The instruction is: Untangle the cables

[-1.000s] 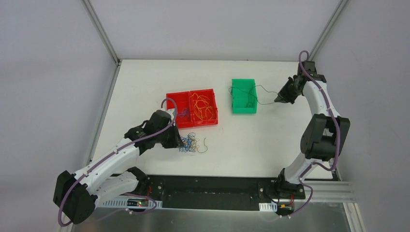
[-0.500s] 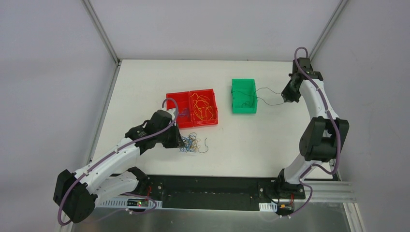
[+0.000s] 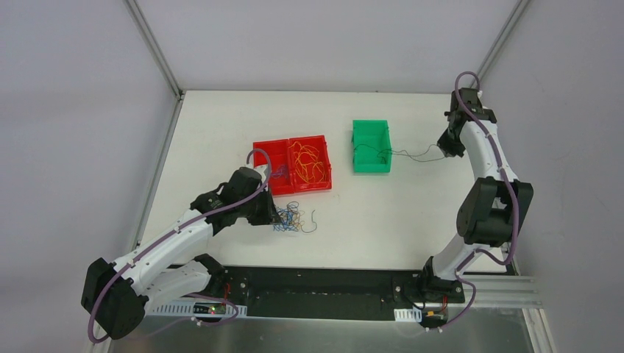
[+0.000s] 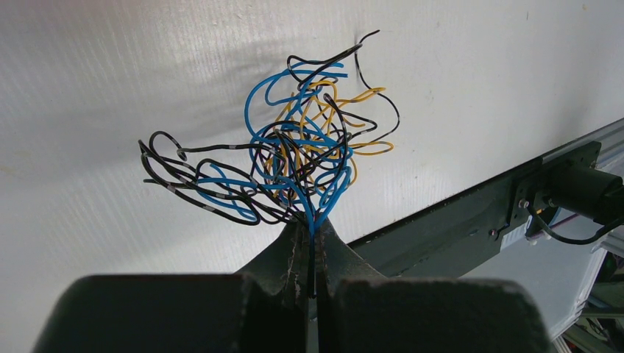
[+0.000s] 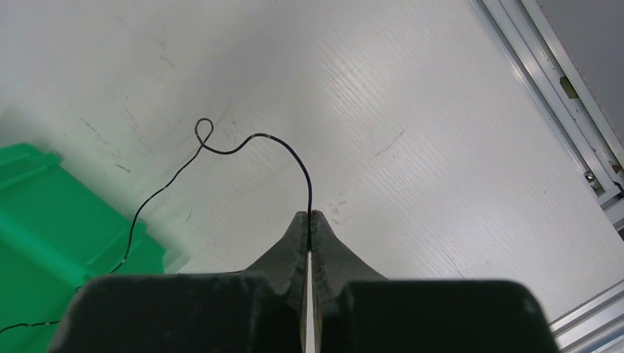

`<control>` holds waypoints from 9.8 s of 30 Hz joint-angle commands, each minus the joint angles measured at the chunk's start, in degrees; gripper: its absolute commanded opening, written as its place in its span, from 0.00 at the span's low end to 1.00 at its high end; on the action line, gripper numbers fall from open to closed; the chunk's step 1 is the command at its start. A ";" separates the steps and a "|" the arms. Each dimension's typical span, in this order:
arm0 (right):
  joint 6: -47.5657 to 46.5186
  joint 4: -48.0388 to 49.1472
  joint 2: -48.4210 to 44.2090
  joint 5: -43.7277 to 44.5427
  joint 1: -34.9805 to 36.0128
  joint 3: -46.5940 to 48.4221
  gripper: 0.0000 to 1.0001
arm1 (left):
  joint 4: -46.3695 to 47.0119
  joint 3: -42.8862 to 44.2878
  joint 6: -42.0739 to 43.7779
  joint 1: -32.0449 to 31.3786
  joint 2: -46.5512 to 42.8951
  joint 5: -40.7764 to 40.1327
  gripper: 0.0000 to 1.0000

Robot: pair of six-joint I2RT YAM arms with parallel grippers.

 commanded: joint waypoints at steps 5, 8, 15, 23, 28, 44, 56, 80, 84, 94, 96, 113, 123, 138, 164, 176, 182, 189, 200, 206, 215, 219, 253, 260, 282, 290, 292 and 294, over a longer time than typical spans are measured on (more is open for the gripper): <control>1.52 0.23 -3.91 1.75 -0.61 2.06 0.00 | 0.92 2.25 -0.08 -0.68 0.74 0.02 0.00; 2.23 0.81 -5.18 3.10 -1.12 1.82 0.00 | 0.84 2.19 0.14 -0.68 0.58 0.04 0.00; 2.91 0.94 -5.87 -1.68 -1.96 3.41 0.00 | 0.86 1.99 0.10 -0.68 0.65 -0.02 0.00; -0.04 4.34 -10.64 -10.22 6.99 2.19 0.00 | 1.10 2.80 0.27 -0.71 1.80 0.26 0.00; -2.54 -7.18 -6.26 -14.87 11.37 13.47 0.00 | 1.12 2.50 0.28 -0.71 1.31 0.24 0.00; -3.05 -24.70 -6.11 -3.87 18.10 19.13 0.00 | 1.27 3.36 0.78 -0.85 2.62 0.94 0.00; 0.25 -28.73 -14.26 1.33 24.18 13.91 0.00 | 1.34 2.82 0.68 -0.95 2.47 0.74 0.00; 0.21 -20.64 -1.38 -9.90 25.32 33.13 0.00 | 1.56 2.75 0.68 -1.21 2.09 0.56 0.00; -0.05 -19.58 1.21 -8.71 25.30 36.05 0.00 | 1.54 3.39 0.91 -1.21 2.63 0.67 0.00; -0.09 -23.66 -5.42 -1.06 20.29 38.89 0.00 | 1.54 2.89 0.75 -1.19 2.01 0.67 0.00; -0.35 -24.60 -7.14 -0.48 19.38 39.58 0.00 | 1.54 2.89 0.57 -1.21 2.10 0.68 0.00; -1.97 -20.76 -12.10 -5.57 17.96 38.23 0.00 | 1.54 3.47 0.36 -1.30 2.03 0.59 0.00; -0.63 -11.30 -12.15 -19.79 17.82 28.74 0.00 | 1.54 4.07 0.45 -1.25 2.82 0.48 0.00; 5.12 2.61 -8.95 -45.76 9.46 18.10 0.00 | 1.27 3.57 0.45 -1.30 1.62 0.25 0.00; 3.34 5.49 -0.06 -51.16 -12.74 6.25 0.00 | 0.67 5.14 0.32 -1.30 2.59 0.80 0.00; -1.32 0.71 -2.77 -38.37 -5.44 7.48 0.00 | 0.40 6.62 0.51 -1.39 4.70 0.48 0.00; -3.75 -2.53 -3.73 -30.84 1.75 9.90 0.00 | 0.40 6.74 0.60 -1.47 4.92 0.23 0.00; -6.82 -7.50 1.80 -30.34 11.17 15.38 0.00 | 0.40 6.91 0.76 -1.47 5.12 0.23 0.00; -9.34 -14.10 12.60 -32.67 15.12 19.92 0.00 | 0.31 5.69 0.89 -1.47 3.14 -0.14 0.00; -8.40 -15.27 19.01 -21.89 15.84 24.43 0.00 | 0.31 5.52 1.13 -1.52 3.33 0.10 0.00; -7.18 -8.85 27.12 -10.73 20.82 29.79 0.00 | 0.31 5.56 0.89 -1.52 3.58 0.45 0.00; -7.12 -3.88 29.34 -8.35 23.19 27.11 0.00 | 0.30 5.33 0.66 -1.52 3.33 0.48 0.00; -7.20 -7.35 12.06 -6.69 27.89 24.65 0.61 | 0.35 5.22 1.58 -1.56 2.80 1.78 0.00; -5.93 11.84 -12.58 -28.33 34.19 -5.24 0.67 | 5.02 6.32 2.82 -1.56 4.64 7.45 0.00; -7.86 37.45 -43.94 -36.87 52.59 -46.80 0.79 | 21.93 5.82 -2.13 -1.83 7.97 23.79 0.00; -14.24 40.54 -42.81 -37.95 53.43 -49.74 0.76 | 22.33 7.63 -3.62 -1.80 9.42 29.60 0.00; -14.19 41.33 -43.71 -38.30 53.61 -51.05 0.76 | 22.29 8.08 -3.87 -1.83 9.23 30.28 0.00; -14.19 41.83 -44.55 -38.63 53.75 -52.08 0.76 | 22.28 8.53 -4.19 -1.83 9.31 30.88 0.00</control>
